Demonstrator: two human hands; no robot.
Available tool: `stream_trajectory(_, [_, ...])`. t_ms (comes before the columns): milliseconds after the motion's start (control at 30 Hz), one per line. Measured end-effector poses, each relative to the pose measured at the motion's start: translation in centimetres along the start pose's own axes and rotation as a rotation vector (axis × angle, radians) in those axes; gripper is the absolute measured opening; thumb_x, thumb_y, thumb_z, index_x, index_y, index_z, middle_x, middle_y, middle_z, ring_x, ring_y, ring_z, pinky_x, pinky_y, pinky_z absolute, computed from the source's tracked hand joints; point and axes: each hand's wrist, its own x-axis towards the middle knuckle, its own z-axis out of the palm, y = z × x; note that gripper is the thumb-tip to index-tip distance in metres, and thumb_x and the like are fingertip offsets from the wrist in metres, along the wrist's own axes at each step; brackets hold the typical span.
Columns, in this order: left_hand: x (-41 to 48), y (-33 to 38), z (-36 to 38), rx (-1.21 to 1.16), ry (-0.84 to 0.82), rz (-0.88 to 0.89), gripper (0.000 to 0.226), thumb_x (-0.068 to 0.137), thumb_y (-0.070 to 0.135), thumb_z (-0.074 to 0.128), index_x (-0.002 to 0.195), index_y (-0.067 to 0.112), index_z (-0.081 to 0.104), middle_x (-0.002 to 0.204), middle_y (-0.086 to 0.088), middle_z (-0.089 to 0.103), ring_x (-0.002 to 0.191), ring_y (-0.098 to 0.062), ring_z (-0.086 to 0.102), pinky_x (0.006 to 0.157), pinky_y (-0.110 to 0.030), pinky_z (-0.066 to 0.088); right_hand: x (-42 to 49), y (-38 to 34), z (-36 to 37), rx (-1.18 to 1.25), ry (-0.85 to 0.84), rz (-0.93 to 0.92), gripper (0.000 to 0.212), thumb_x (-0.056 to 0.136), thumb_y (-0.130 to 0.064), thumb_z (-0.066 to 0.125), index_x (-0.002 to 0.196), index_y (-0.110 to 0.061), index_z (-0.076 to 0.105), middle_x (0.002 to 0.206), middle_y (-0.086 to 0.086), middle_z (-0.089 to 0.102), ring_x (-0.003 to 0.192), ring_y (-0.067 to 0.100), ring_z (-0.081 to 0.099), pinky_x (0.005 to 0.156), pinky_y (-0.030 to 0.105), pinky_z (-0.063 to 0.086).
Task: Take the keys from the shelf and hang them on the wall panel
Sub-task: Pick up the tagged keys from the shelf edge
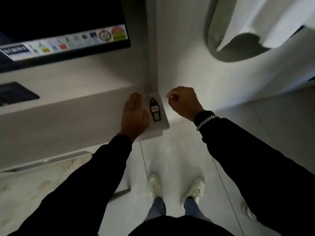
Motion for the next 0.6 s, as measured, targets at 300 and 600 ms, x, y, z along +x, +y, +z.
stream_trajectory(300, [-0.4, -3.0, 3.7, 0.212, -0.096, -0.112, 0.074, 0.095, 0.041, 0.038, 0.152, -0.002, 0.019, 0.163, -0.025, 0.02, 0.152, -0.039, 0.018, 0.125, -0.054, 0.016, 1.8, 1.0, 6.4, 0.109, -0.029, 0.281, 0.025, 0.077, -0.035, 0.071, 0.083, -0.011, 0.069, 0.069, 0.001, 0.062, 0.074, 0.023, 0.064, 0.072, 0.025, 0.043])
stream_trajectory(600, [0.3, -3.3, 3.7, 0.219, -0.141, -0.068, 0.077, 0.093, 0.046, 0.034, 0.153, 0.0, 0.018, 0.164, -0.023, 0.019, 0.153, -0.037, 0.017, 0.125, -0.056, 0.016, 3.1, 1.9, 7.9, 0.104, -0.081, 0.489, 0.036, 0.067, -0.036, 0.079, 0.095, -0.017, 0.067, 0.097, 0.007, 0.074, 0.096, 0.019, 0.064, 0.078, 0.02, 0.033])
